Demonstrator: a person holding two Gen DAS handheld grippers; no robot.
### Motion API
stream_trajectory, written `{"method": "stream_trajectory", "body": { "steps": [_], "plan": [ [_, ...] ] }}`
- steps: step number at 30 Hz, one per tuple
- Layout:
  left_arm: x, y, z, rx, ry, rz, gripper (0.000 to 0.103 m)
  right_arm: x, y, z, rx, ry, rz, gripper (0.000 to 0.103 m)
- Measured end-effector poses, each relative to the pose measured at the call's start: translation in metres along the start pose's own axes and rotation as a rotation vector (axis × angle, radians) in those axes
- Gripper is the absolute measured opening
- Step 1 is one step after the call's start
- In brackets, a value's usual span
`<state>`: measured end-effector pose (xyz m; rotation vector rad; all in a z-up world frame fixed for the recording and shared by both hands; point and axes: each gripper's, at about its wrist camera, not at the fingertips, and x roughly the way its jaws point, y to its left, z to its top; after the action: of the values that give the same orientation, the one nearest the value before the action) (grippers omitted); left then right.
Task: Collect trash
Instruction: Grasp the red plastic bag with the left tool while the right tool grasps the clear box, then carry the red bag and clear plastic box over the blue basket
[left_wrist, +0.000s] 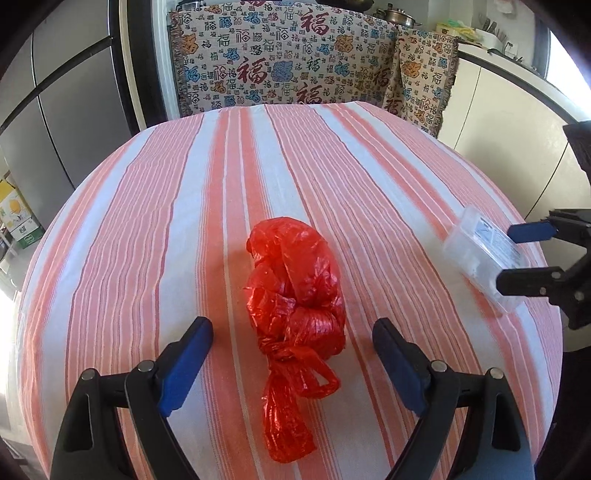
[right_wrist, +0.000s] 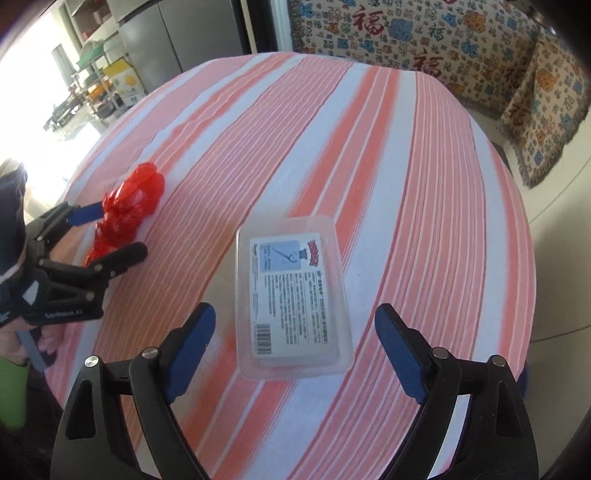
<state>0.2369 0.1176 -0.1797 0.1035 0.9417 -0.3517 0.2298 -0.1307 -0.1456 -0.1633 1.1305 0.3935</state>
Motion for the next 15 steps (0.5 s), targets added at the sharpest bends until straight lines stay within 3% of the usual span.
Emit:
{"method": "stream_trajectory", "body": {
  "steps": [3,5,6,7,8,9,10,11,15],
  "plan": [
    [-0.004,0.002,0.007,-0.014,-0.009,-0.012,0.09,0.011,0.009,0.013,-0.035,0.046,-0.013,0.089],
    [-0.007,0.004,0.014,-0.017,-0.027,-0.007,0.089,0.014,0.014,0.016,-0.04,0.054,-0.042,0.083],
    [-0.008,0.005,0.016,-0.018,-0.037,-0.005,0.089,0.014,0.014,0.016,-0.044,0.06,-0.054,0.069],
    [-0.01,0.005,0.02,-0.019,-0.05,-0.011,0.084,0.012,0.015,0.016,-0.045,0.061,-0.062,0.062],
    [-0.012,0.004,0.022,-0.018,-0.057,-0.02,0.07,0.009,0.015,0.013,-0.039,0.053,-0.062,0.062],
    [-0.011,0.004,0.025,-0.014,-0.05,-0.029,0.062,0.005,0.013,0.01,-0.033,0.042,-0.059,0.062],
    [-0.01,0.003,0.027,-0.008,-0.039,-0.034,0.044,0.002,0.011,0.008,-0.029,0.034,-0.056,0.062],
    [-0.008,0.002,0.028,-0.002,-0.03,-0.033,0.038,-0.003,0.009,0.005,-0.023,0.024,-0.052,0.062],
    [-0.012,-0.007,0.027,-0.005,-0.047,-0.029,0.033,-0.022,-0.008,-0.007,0.014,-0.019,-0.03,0.062]
  ]
}}
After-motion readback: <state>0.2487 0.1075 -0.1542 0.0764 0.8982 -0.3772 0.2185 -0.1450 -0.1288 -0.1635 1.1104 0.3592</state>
